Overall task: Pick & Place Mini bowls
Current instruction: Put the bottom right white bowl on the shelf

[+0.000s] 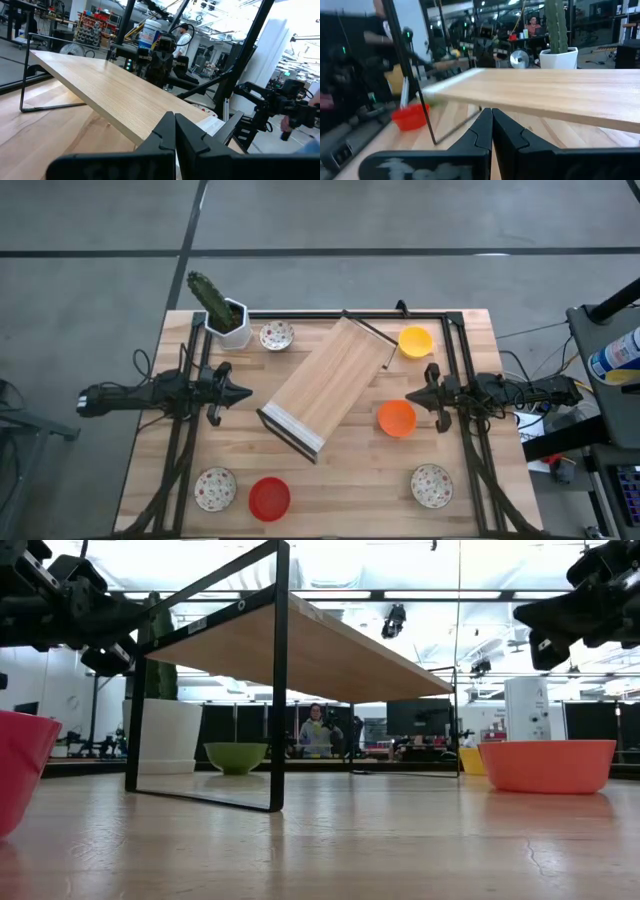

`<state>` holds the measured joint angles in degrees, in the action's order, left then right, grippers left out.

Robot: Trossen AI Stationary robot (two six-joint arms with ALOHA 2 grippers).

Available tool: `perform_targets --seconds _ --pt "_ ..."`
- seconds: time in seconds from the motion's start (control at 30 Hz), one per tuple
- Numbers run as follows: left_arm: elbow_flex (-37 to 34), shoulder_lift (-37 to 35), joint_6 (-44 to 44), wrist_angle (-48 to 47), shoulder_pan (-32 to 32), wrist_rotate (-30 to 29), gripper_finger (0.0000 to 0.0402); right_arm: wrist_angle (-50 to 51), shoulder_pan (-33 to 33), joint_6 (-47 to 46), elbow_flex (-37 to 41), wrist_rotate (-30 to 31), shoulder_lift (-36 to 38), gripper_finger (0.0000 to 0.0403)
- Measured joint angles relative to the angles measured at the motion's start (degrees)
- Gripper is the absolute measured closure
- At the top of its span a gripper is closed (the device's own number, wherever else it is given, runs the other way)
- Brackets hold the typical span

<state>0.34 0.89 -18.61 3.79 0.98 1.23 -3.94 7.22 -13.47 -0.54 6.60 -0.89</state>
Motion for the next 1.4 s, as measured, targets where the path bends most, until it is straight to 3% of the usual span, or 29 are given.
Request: perform_targets --seconds 0.23,0.37,0.57,0.67,0.9,1.03,1.17,1.4 --pt "0.0 0.0 2.1 0.9 0.0 -0.6 0.0401 -3.8 0.0 -42.8 0.0 9.3 0.0 0.0394" --pt "0.0 0.0 -3.1 7.4 0.0 -1.8 0.0401 -4.2 0.0 -49.8 0.0 9.3 0.0 0.0394" --pt "0.0 0.0 -16.2 22.7 0.0 -2.9 0.0401 -7.1 0.0 -60.1 0.0 4.1 0.0 0.0394" --pt "0.0 0.0 -17.0 28.5 0.0 -2.9 0.0401 -6.1 0.0 -63.6 0.0 2.9 -0.1 0.0394" --pt "0.0 0.0 -17.5 32.8 0.0 -2.8 0.0401 -5.2 0.1 -73.5 -1.2 -15.1 -4.8 0.0355" --pt "0.0 0.1 -19.5 32.8 0.0 -2.8 0.0401 -3.6 0.1 -76.4 -5.5 -21.8 -10.4 0.0315" --pt "0.0 0.1 -22.7 33.3 0.0 -2.8 0.0401 7.3 0.1 -74.5 -14.4 -26.3 -18.2 0.0280" --pt "1.5 0.1 -30.5 34.2 0.0 -2.8 0.0401 36.3 0.5 -57.5 -33.2 -32.6 -34.4 0.0269"
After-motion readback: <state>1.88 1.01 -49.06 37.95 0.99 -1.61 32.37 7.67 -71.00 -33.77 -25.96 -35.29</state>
